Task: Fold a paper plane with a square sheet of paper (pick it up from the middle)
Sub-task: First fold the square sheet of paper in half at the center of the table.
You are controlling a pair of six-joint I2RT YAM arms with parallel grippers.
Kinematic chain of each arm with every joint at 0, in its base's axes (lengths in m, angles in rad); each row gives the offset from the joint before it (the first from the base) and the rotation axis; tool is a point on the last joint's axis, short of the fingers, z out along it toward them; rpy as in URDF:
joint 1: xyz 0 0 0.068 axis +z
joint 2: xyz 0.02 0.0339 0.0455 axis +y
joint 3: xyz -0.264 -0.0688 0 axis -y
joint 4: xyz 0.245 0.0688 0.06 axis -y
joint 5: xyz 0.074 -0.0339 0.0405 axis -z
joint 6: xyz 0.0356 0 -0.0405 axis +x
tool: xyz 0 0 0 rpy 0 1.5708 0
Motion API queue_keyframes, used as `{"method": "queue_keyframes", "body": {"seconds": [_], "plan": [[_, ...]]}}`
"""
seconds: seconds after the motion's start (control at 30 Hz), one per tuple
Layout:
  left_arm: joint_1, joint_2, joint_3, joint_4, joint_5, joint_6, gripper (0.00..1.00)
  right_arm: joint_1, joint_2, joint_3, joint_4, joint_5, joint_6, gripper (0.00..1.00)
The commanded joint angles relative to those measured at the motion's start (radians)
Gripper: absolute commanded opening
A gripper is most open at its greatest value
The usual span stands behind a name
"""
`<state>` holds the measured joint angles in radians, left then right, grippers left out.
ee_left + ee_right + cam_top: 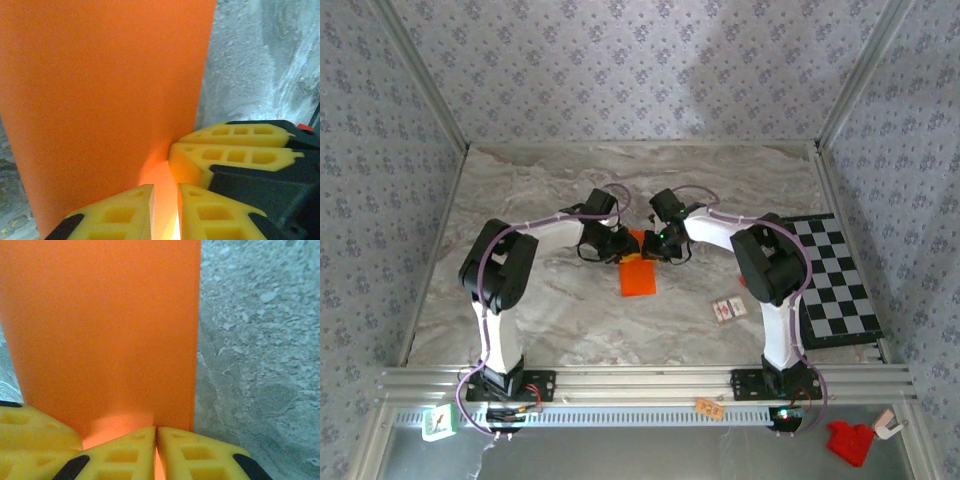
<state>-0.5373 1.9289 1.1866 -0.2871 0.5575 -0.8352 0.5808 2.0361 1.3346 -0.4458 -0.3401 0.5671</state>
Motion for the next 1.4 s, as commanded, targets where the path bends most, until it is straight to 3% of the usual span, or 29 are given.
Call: {"method": "queue_keyframes", "body": {"seconds": [0.0,0.47,0.77,1.0,1.37], "plan": [[-0.004,0.024,0.034,-0.041,0.011,0.034,0.19,-0.004,0.114,-0.046,-0.128,0.162,-0.010,0.15],[0.039,0.034,-0.032,-0.108,-0.074,0.121,0.18,-0.003,0.142,-0.029,-0.177,0.192,-0.015,0.15],[0.103,-0.052,-0.096,-0.160,-0.125,0.187,0.16,-0.006,0.147,-0.025,-0.204,0.208,-0.028,0.15],[0.076,-0.127,-0.064,-0.047,-0.009,0.170,0.17,-0.009,0.145,-0.023,-0.208,0.209,-0.032,0.15],[0.042,0.036,0.042,-0.014,-0.005,0.188,0.17,-0.011,0.157,-0.033,-0.195,0.202,-0.035,0.15]]}}
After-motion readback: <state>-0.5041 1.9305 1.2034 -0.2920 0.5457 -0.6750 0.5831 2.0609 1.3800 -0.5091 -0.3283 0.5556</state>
